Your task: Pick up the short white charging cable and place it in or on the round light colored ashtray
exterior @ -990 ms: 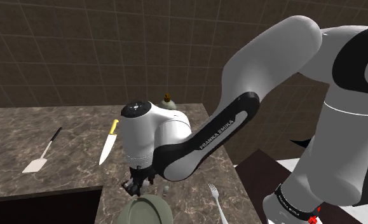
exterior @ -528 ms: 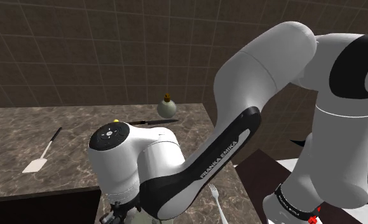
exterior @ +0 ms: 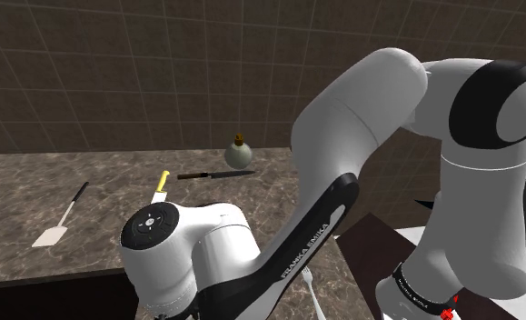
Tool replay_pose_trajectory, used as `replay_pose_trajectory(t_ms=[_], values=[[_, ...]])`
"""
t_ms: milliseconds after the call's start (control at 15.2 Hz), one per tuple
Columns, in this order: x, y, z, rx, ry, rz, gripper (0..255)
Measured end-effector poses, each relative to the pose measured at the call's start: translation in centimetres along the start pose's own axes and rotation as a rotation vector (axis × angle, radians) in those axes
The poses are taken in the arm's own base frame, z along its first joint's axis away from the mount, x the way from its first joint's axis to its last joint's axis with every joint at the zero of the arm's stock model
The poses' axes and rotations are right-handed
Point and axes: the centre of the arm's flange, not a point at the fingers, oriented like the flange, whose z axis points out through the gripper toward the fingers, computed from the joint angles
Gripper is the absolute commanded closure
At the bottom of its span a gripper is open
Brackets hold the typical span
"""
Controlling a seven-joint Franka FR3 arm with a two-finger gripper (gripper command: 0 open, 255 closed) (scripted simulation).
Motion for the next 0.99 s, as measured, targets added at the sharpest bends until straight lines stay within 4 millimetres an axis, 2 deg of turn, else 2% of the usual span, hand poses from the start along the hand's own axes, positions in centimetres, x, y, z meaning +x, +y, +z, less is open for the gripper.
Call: replay_pose_trajectory(t_ms=[528, 924, 990], values=[[-0.1, -0.1, 4.1, 0.000, 0.000, 0.000, 255], [0.0, -0.1, 4.3, 0.002, 0.003, -0.001, 255], [0.0, -0.1, 4.3, 0.002, 0.003, -0.001, 0]])
